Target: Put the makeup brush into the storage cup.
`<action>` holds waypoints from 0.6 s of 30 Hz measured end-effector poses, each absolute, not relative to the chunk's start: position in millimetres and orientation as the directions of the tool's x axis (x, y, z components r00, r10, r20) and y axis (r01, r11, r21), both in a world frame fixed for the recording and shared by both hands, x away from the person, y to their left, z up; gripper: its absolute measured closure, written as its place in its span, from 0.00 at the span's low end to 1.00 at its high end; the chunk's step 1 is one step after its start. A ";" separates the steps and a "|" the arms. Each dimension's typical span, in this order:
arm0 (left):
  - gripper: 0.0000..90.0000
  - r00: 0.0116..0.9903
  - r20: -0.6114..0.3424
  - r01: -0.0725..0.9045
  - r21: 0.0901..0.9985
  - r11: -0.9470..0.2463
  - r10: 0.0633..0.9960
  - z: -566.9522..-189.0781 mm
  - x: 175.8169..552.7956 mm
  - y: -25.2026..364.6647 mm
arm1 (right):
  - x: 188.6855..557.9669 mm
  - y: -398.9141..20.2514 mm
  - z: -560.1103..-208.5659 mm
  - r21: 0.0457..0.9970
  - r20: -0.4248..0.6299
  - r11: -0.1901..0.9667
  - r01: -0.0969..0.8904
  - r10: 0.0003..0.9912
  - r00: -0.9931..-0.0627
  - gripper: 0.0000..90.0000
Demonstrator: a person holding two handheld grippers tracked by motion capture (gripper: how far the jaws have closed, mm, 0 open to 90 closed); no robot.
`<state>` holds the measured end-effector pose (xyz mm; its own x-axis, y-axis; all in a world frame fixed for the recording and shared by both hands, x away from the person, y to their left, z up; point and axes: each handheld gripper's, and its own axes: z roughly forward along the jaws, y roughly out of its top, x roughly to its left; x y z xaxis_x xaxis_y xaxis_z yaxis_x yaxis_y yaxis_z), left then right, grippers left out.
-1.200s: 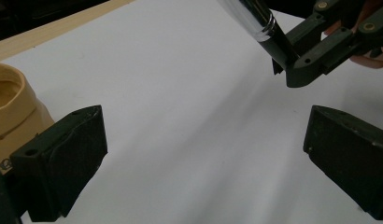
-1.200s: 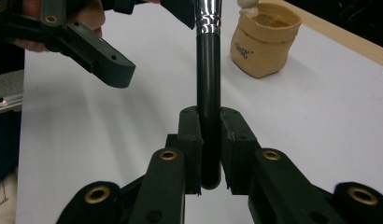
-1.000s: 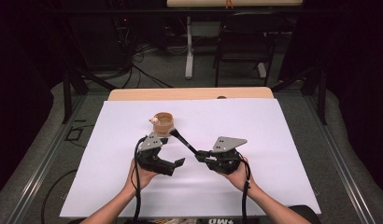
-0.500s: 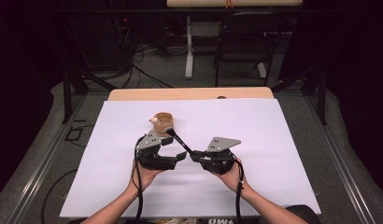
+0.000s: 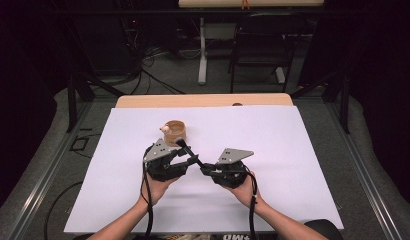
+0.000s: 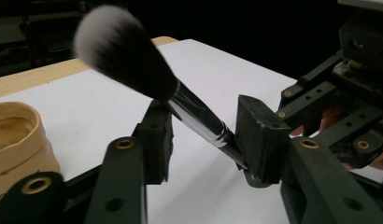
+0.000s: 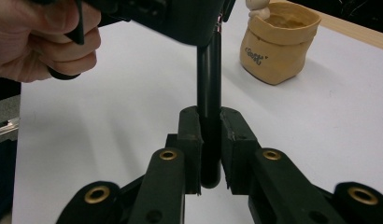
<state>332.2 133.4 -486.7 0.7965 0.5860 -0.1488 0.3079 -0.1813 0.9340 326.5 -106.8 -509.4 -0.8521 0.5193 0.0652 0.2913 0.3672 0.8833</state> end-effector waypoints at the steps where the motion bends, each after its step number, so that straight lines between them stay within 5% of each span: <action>1: 0.66 0.797 -0.152 0.309 0.934 -0.179 0.585 -486.9 332.0 133.6 | 326.7 -106.3 -510.0 0.882 0.069 0.368 0.295 0.518 -0.853 0.88; 18: 0.85 0.866 -0.182 0.289 0.942 -0.169 0.465 -486.0 328.6 126.8 | 330.1 -100.4 -516.3 0.862 0.083 0.409 0.299 0.468 -0.880 0.87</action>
